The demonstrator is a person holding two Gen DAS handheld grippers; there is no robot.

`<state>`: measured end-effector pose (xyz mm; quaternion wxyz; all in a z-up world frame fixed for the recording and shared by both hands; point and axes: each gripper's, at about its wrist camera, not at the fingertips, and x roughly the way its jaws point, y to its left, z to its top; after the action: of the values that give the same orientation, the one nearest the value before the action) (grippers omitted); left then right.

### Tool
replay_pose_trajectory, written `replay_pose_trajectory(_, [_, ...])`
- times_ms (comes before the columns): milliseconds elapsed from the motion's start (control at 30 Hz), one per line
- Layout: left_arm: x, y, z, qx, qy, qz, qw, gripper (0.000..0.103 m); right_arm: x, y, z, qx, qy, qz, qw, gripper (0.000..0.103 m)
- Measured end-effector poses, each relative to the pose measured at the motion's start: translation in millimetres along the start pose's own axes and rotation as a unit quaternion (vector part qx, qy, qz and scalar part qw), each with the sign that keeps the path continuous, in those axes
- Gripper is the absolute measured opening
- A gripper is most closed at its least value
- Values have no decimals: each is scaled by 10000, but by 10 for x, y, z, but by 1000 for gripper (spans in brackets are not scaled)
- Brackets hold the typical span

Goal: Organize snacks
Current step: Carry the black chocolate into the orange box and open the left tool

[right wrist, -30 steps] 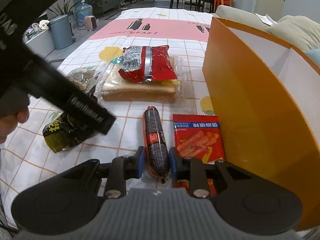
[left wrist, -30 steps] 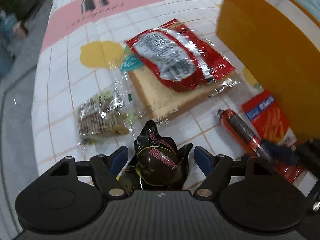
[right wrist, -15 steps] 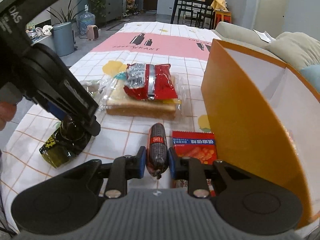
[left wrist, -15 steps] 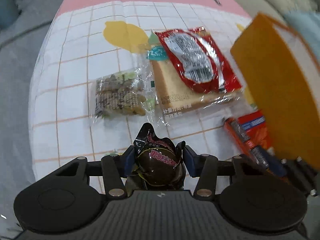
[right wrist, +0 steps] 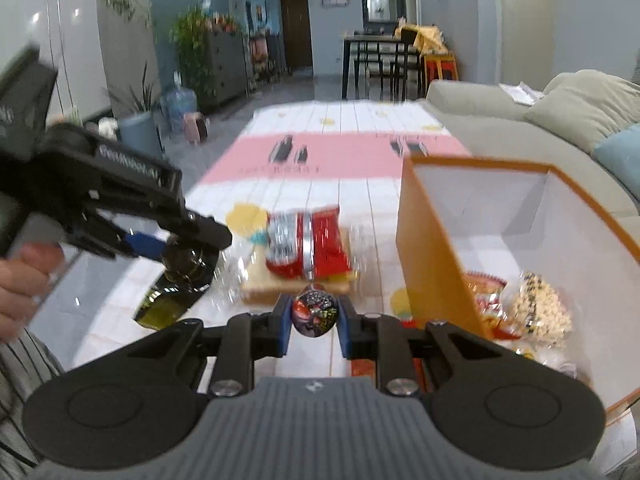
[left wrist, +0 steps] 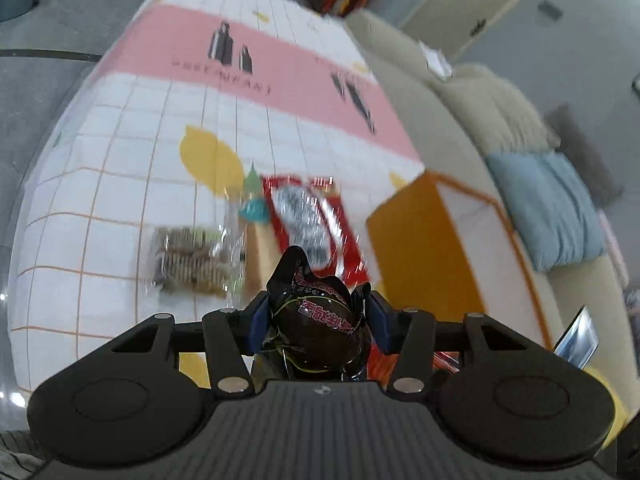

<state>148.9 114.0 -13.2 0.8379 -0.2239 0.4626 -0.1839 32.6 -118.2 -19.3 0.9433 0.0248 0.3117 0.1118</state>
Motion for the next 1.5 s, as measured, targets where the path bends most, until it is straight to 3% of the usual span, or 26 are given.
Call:
replay_pose_trajectory(167, [-130,-45,33,-153,-249,-264,9992,58,-395,-163,199,228,-542,96,9982,21])
replay_pose_trajectory(267, [-208,-173,29,-146,-287,-406,9987,58,-575,-363,331,420,-650,89,9970,21])
replay_pose_trajectory(533, [-146,-848,52,-87,-172,-933,9955,58,-749,-1229,416,1355,-757,-907,9837,21])
replay_pose_trajectory(733, [448,-1563,-7,131,376,-1012,9941,58,-804,-1925,341,2190,-803,-1153,9656,21])
replay_pose_trajectory(867, [915,-1906,-94,219,695,-953,9928,58,-778,-2204,295,2403,-585,-1282,9604,21])
replay_pose_trajectory(1033, [1429,-2105,-211,66,1090,-751,9912,58,-769,-2442,190,2944,-474,-1283,9458,21])
replay_pose_trajectory(1133, [1708,-2136,-279,-197,1286,-681,9892,58,-776,-2522,174,3120,-523,-1159,9415,21])
replay_pose_trajectory(1333, [2128,-2260,-456,-197,1571,-529,9860,59,-827,-2628,172,3382,-603,-1037,9334,21])
replay_pose_trajectory(1433, [2223,-2268,-516,-281,1605,-601,9848,63,-808,-2654,180,3415,-615,-1007,9324,21])
replay_pose_trajectory(1467, [2244,-2279,-532,-293,1607,-649,9844,67,-808,-2666,183,3409,-613,-1008,9327,21])
replay_pose_trajectory(1500, [2262,-2298,-540,-280,1635,-688,9837,79,-796,-2662,189,3388,-609,-1007,9335,21])
